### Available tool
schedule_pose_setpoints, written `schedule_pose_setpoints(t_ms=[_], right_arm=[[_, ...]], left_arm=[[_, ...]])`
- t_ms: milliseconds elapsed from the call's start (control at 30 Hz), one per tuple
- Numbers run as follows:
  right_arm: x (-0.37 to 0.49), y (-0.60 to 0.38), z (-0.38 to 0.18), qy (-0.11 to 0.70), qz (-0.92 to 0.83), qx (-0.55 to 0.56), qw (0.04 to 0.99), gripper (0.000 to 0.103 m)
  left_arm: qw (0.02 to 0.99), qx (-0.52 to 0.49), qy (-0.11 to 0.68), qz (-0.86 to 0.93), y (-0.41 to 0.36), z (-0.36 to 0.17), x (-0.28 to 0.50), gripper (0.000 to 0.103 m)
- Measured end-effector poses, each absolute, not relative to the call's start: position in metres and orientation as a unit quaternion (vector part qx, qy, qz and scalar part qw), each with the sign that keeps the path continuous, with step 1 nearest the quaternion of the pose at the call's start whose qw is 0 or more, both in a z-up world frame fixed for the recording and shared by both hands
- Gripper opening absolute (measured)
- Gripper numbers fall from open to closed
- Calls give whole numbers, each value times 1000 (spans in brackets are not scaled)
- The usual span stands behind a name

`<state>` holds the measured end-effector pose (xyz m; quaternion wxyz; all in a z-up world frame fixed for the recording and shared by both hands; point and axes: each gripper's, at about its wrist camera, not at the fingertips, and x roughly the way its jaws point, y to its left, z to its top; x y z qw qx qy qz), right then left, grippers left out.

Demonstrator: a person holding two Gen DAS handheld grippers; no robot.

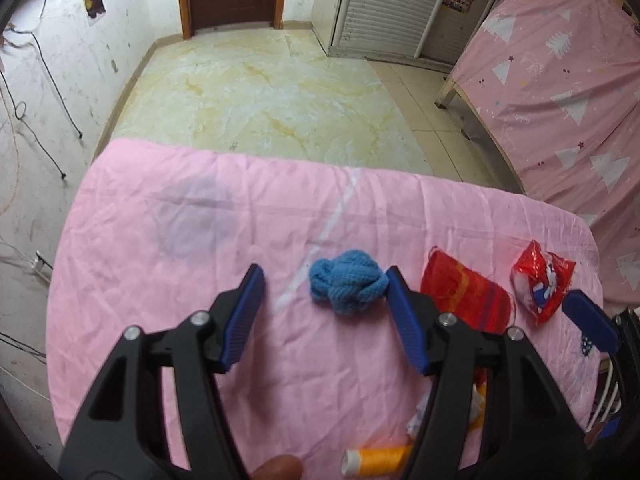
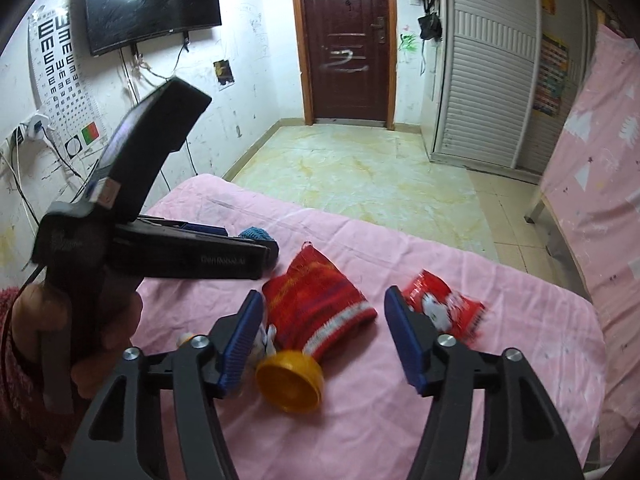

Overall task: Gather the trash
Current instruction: 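Grasp the blue yarn ball with the left tool while the right tool grasps the red striped sock, then lift the red striped sock with the right tool while the left tool holds the yarn ball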

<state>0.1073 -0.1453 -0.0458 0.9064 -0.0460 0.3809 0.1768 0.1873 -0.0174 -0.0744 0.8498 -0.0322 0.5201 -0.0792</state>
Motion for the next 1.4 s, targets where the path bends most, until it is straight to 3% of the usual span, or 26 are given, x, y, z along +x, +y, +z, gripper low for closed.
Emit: schedule_pose_setpoints(t_ms=[67,167,733,800,900,1000,1167,1400], right_arm=[[117,-142,-49,390,185,-49,901,59],[129,-135,-59,404,194,-51,893,59],[159,-126,-86,438,199,-52,875,60],[157,-125,-86,439,200,-49,875,54],[155,-123,-83,439,207,-42,873,31],[148,-121,-77,431,204,-48,878,20],[130,-131,-51,395,202,-33,896,13],[106,-149,-30,374,204,-18,904,12]], left_arm=[[853,-27,515,-79,-19,-74,187,40],[854,-25,513,-85,-21,-72,187,27],[857,-46,509,-74,-7,-73,186,26],[857,-49,509,-71,-5,-72,183,26],[857,-52,508,-65,-1,-69,177,26],[858,-57,508,-60,4,-66,170,26],[863,-58,499,-55,8,-54,153,26],[878,-50,473,-55,1,-23,127,26]])
